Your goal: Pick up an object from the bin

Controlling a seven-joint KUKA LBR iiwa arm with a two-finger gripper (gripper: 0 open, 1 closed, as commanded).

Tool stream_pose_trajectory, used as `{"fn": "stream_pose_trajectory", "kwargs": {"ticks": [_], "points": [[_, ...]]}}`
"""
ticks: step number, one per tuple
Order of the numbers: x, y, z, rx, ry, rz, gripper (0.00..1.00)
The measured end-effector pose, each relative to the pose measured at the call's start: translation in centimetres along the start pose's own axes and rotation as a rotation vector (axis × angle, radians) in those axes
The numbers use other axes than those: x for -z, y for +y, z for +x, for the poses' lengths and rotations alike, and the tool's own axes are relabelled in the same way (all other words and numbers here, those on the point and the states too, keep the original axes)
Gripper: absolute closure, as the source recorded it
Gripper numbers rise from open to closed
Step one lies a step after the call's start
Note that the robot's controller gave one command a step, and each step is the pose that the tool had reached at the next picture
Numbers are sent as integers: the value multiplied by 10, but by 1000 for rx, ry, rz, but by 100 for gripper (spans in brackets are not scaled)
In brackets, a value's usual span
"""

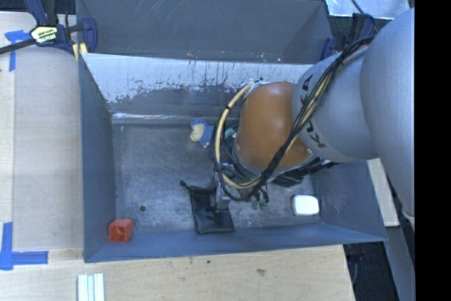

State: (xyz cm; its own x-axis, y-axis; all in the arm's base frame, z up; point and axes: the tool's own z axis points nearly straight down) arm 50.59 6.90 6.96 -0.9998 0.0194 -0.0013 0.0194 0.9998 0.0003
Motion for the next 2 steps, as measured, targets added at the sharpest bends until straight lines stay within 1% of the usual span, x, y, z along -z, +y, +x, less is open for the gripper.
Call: {"fn": "stream_pose_trajectory", "kwargs": {"ticks": [1,2], "points": [[36,0,-1,0,-5,-1,100],[128,0,-4,-1,-9,-1,100]]}}
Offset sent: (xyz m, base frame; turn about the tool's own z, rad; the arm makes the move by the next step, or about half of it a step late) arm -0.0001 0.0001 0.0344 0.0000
